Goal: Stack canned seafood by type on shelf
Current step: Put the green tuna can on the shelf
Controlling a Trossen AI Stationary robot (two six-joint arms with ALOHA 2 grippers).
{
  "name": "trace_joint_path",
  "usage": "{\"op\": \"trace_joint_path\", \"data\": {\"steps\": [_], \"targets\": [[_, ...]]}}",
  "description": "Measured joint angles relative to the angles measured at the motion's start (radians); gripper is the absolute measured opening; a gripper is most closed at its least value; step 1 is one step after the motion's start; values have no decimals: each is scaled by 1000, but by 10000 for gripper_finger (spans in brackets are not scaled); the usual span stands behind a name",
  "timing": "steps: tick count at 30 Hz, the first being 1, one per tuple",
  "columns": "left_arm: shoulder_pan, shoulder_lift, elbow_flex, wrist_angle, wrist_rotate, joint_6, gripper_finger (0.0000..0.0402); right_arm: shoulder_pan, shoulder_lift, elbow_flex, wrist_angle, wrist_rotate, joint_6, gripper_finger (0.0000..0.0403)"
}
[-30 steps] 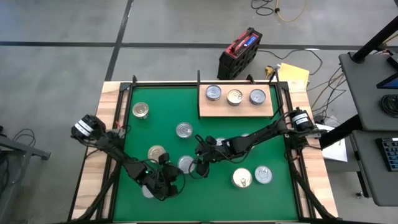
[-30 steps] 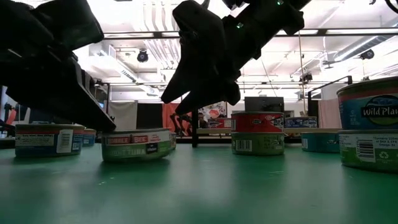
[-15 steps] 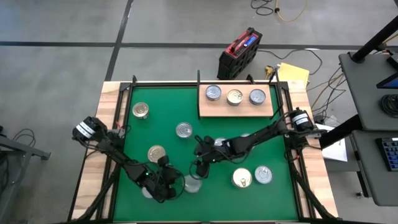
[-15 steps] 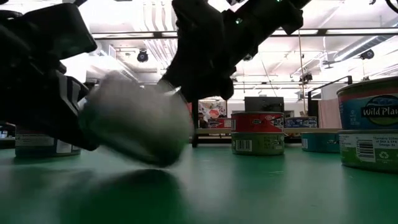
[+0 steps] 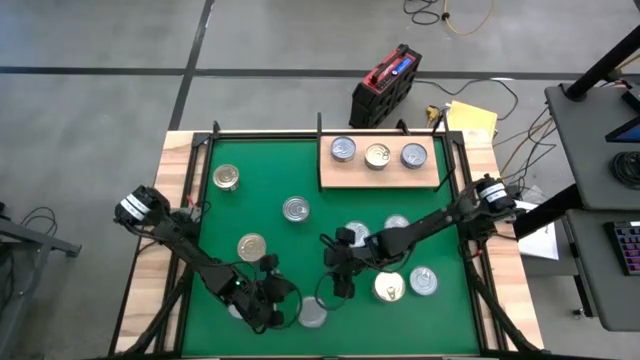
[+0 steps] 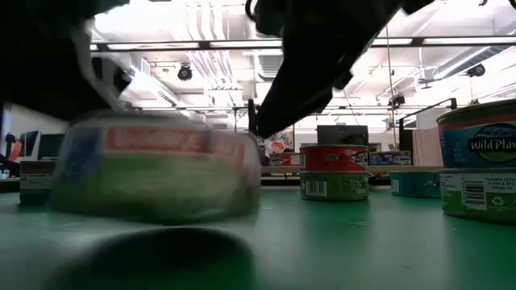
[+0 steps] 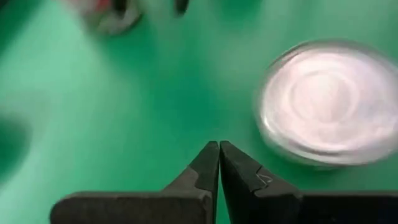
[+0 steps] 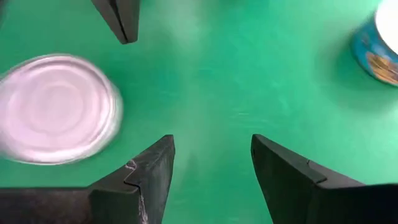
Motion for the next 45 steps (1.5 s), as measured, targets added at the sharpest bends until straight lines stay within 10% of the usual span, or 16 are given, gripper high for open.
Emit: {"op": "trace_joint_path", "data": {"steps": [11, 29, 45], "targets": [[33, 127, 145, 80, 229, 296, 0, 131, -15, 0, -2, 0, -20, 147], [36, 207, 193, -320, -105, -110, 0, 159, -17, -20, -4, 80, -47, 41], [34, -104, 94, -434, -36, -76, 0, 37, -17, -97, 198, 122, -4, 9]]}}
